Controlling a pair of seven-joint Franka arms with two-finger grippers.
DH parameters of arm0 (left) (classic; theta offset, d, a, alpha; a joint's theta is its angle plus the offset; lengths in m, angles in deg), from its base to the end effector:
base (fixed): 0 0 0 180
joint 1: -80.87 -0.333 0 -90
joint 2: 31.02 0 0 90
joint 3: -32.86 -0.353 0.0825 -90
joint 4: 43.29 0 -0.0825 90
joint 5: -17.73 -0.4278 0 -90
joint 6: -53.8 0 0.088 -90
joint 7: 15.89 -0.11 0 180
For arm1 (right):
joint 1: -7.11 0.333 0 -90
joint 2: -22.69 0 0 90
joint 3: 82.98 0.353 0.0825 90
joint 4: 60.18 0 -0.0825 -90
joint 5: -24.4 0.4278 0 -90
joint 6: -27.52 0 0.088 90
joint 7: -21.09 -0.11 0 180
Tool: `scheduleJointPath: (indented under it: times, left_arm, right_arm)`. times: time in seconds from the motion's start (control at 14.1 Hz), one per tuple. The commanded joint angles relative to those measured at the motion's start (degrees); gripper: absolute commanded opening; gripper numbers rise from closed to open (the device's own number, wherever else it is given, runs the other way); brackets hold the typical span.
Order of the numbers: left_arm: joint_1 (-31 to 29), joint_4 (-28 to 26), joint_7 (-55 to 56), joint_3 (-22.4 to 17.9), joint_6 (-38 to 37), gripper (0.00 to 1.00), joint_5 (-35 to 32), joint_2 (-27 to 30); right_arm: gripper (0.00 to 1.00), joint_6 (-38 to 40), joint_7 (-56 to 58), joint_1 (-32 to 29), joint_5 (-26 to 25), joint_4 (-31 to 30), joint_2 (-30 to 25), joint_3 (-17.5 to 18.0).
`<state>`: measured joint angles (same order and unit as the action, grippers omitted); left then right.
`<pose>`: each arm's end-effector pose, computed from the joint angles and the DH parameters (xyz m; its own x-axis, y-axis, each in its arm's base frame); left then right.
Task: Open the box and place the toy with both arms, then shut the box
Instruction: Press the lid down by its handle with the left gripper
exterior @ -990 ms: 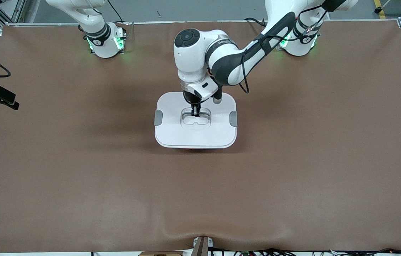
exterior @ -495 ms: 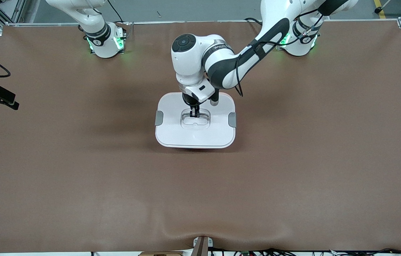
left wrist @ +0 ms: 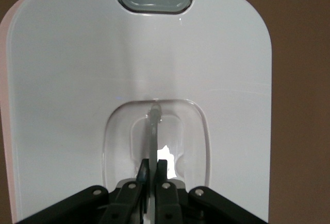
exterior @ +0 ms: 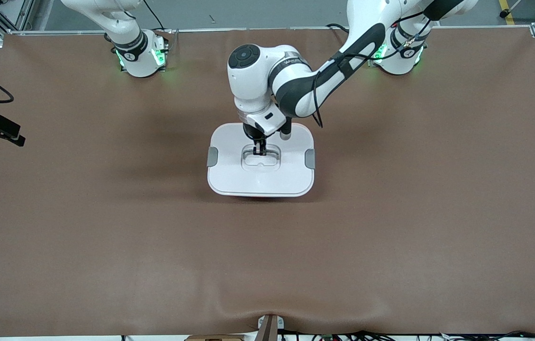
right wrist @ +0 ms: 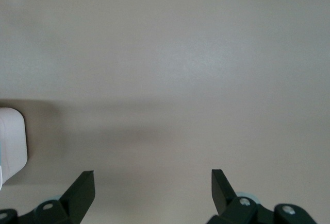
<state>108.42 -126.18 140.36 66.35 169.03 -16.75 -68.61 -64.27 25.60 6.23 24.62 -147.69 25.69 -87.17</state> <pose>0.4799 -0.6086 0.3601 0.0540 0.9960 0.0712 0.9794 -0.0668 0.1908 0.6175 -0.0531 0.6520 0.9997 -0.0097 0.0224 -0.0097 -1.0000 0.0018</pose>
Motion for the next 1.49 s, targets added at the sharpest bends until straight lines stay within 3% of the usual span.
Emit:
scheduleJointPath:
  times: [0.0, 1.41]
  left_arm:
    - [0.7, -1.0, 4.4, 0.2, -1.0, 0.0, -0.8, 1.4]
    - [0.6, -2.9, 5.2, 0.2, -0.9, 0.0, -1.0, 1.9]
  right_arm:
    - [1.0, 0.1, 0.1, -0.1, 0.0, 0.8, 0.1, 0.1]
    - [1.0, 0.5, 0.3, 0.2, 0.0, 0.8, 0.1, 0.1]
